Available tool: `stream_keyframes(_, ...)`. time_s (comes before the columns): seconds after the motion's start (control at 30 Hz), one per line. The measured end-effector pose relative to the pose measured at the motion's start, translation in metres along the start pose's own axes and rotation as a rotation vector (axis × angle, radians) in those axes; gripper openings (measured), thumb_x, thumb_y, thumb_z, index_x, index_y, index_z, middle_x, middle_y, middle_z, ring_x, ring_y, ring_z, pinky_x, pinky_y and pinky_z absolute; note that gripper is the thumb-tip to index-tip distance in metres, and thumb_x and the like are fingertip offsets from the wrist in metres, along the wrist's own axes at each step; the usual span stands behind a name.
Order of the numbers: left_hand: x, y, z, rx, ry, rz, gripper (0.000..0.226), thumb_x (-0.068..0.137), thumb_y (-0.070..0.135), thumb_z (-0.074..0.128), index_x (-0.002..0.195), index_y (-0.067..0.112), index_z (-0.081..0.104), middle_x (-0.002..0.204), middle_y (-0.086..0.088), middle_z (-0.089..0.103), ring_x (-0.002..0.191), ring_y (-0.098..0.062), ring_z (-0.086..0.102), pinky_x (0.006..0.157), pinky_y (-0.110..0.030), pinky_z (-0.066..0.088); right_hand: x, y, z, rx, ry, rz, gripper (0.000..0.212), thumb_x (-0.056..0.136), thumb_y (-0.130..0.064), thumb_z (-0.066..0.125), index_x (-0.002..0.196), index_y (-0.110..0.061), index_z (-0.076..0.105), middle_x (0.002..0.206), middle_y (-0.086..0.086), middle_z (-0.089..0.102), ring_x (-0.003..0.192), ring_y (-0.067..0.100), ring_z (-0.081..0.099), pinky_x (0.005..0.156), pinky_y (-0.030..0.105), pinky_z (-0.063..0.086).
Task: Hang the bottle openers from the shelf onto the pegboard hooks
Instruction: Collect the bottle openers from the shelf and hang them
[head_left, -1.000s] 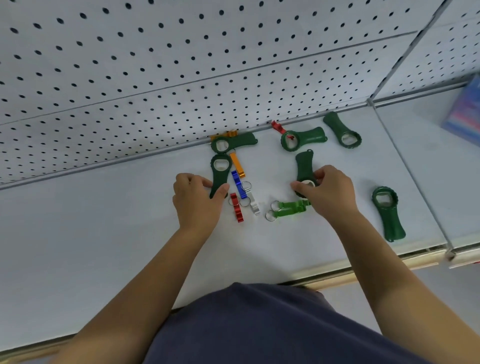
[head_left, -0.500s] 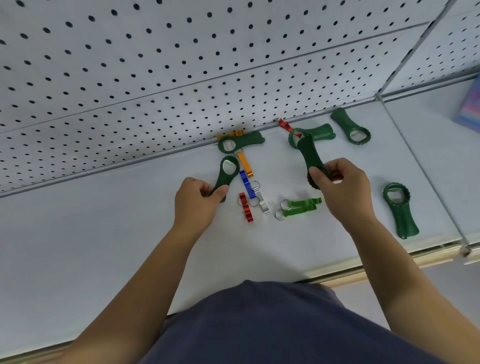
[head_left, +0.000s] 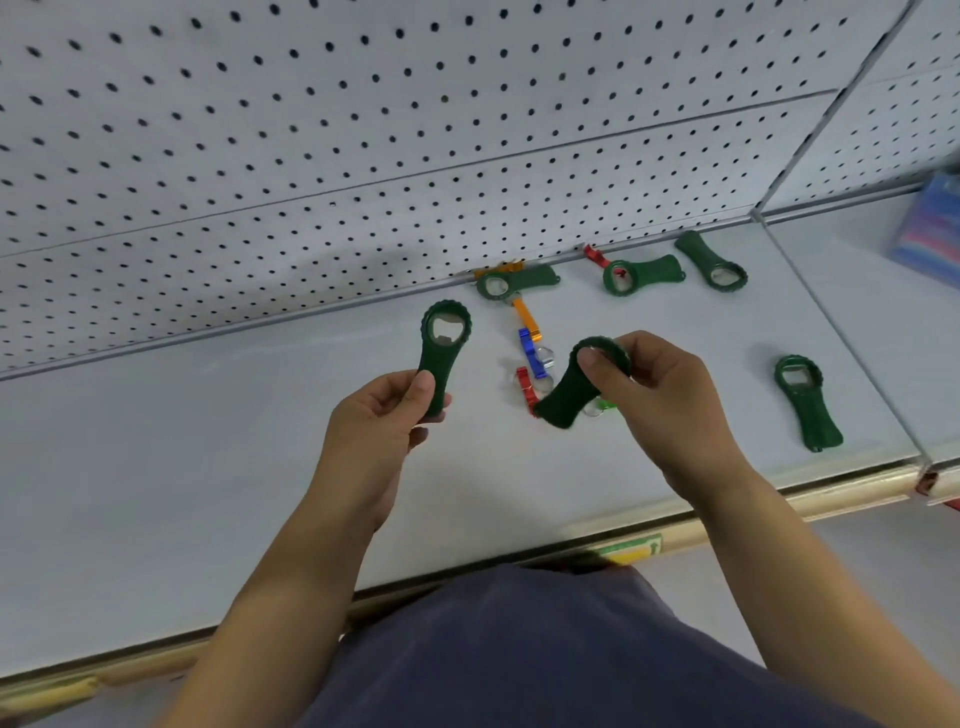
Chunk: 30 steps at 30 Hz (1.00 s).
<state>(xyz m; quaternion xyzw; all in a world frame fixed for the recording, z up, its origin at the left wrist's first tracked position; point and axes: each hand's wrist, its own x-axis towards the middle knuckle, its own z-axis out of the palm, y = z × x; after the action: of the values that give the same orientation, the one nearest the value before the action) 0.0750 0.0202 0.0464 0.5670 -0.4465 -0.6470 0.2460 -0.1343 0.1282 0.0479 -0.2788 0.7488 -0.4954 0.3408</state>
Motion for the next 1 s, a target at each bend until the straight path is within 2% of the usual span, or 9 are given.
stream_keyframes(0.1, -0.019, 0.007, -0.023, -0.111, -0.057, -0.002, 0.014, 0.095, 0.022, 0.064, 0.104, 0.016, 0.072, 0.085, 0.002, 0.077, 0.074, -0.005, 0.068, 0.087, -0.034, 0.048, -0.021, -0.012, 0.021, 0.161, -0.064, 0.040, 0.015, 0.094, -0.023, 0.069, 0.091, -0.009, 0.071, 0.084, 0.004, 0.075, 0.084, 0.013, 0.071, 0.084, 0.037, 0.059)
stream_keyframes(0.2, -0.038, 0.015, -0.053, -0.165, -0.118, 0.008, 0.015, 0.093, 0.018, 0.064, 0.106, 0.014, 0.070, 0.089, 0.001, 0.077, 0.078, -0.006, 0.069, 0.086, -0.031, 0.048, -0.045, -0.026, 0.047, 0.279, -0.119, 0.038, 0.012, 0.095, -0.018, 0.066, 0.095, -0.007, 0.071, 0.094, 0.010, 0.078, 0.099, 0.026, 0.074, 0.094, 0.043, 0.057)
stream_keyframes(0.33, -0.058, 0.022, -0.103, -0.174, -0.145, 0.050, 0.021, 0.093, 0.009, 0.063, 0.113, 0.009, 0.063, 0.100, -0.005, 0.079, 0.085, -0.011, 0.073, 0.085, -0.031, 0.050, -0.078, -0.050, 0.088, 0.399, -0.153, 0.049, 0.012, 0.098, -0.013, 0.060, 0.104, -0.004, 0.066, 0.094, 0.012, 0.078, 0.094, 0.026, 0.076, 0.087, 0.039, 0.060)
stream_keyframes(0.43, -0.073, 0.023, -0.147, -0.090, -0.111, 0.140, 0.031, 0.093, 0.009, 0.065, 0.123, 0.014, 0.057, 0.102, -0.006, 0.079, 0.091, -0.016, 0.074, 0.087, -0.033, 0.048, -0.103, -0.067, 0.129, 0.456, -0.188, 0.082, 0.011, 0.099, -0.016, 0.059, 0.104, -0.007, 0.063, 0.082, 0.012, 0.076, 0.080, 0.030, 0.076, 0.075, 0.040, 0.062)
stream_keyframes(0.53, -0.090, 0.022, -0.191, -0.041, -0.070, 0.216, 0.044, 0.093, 0.010, 0.066, 0.132, 0.026, 0.052, 0.099, -0.003, 0.080, 0.092, -0.017, 0.075, 0.084, -0.029, 0.050, -0.130, -0.081, 0.173, 0.405, -0.251, 0.076, 0.011, 0.101, -0.021, 0.058, 0.103, -0.011, 0.061, 0.072, 0.008, 0.067, 0.060, 0.024, 0.065, 0.064, 0.038, 0.059)
stream_keyframes(0.63, -0.105, 0.021, -0.239, -0.025, -0.051, 0.280, 0.052, 0.092, 0.008, 0.067, 0.132, 0.035, 0.048, 0.098, -0.002, 0.080, 0.096, -0.019, 0.075, 0.084, -0.027, 0.052, -0.155, -0.095, 0.219, 0.303, -0.353, 0.018, 0.016, 0.102, -0.024, 0.055, 0.108, -0.010, 0.056, 0.073, 0.006, 0.062, 0.055, 0.020, 0.054, 0.052, 0.030, 0.049)
stream_keyframes(0.73, -0.111, 0.021, -0.286, -0.057, -0.013, 0.319, 0.063, 0.087, 0.008, 0.071, 0.137, 0.034, 0.044, 0.107, 0.001, 0.078, 0.099, -0.024, 0.074, 0.085, -0.033, 0.052, -0.177, -0.110, 0.261, 0.222, -0.410, -0.046, 0.020, 0.100, -0.031, 0.057, 0.113, -0.017, 0.050, 0.075, 0.006, 0.065, 0.051, 0.022, 0.050, 0.050, 0.031, 0.044)
stream_keyframes(0.83, -0.113, 0.024, -0.329, -0.094, 0.043, 0.342, 0.070, 0.080, 0.014, 0.073, 0.139, 0.037, 0.043, 0.111, 0.005, 0.077, 0.099, -0.025, 0.074, 0.078, -0.032, 0.047, -0.194, -0.122, 0.297, 0.218, -0.423, -0.059, 0.026, 0.099, -0.030, 0.057, 0.118, -0.026, 0.040, 0.079, 0.007, 0.069, 0.048, 0.021, 0.050, 0.052, 0.033, 0.044)
stream_keyframes(1.0, -0.117, 0.032, -0.385, -0.102, 0.063, 0.388, 0.080, 0.072, 0.023, 0.074, 0.143, 0.042, 0.043, 0.114, -0.002, 0.076, 0.095, -0.024, 0.076, 0.075, -0.029, 0.047, -0.216, -0.144, 0.340, 0.240, -0.452, -0.099, 0.012, 0.104, -0.024, 0.049, 0.113, -0.024, 0.041, 0.064, 0.011, 0.065, 0.047, 0.024, 0.049, 0.052, 0.037, 0.040)
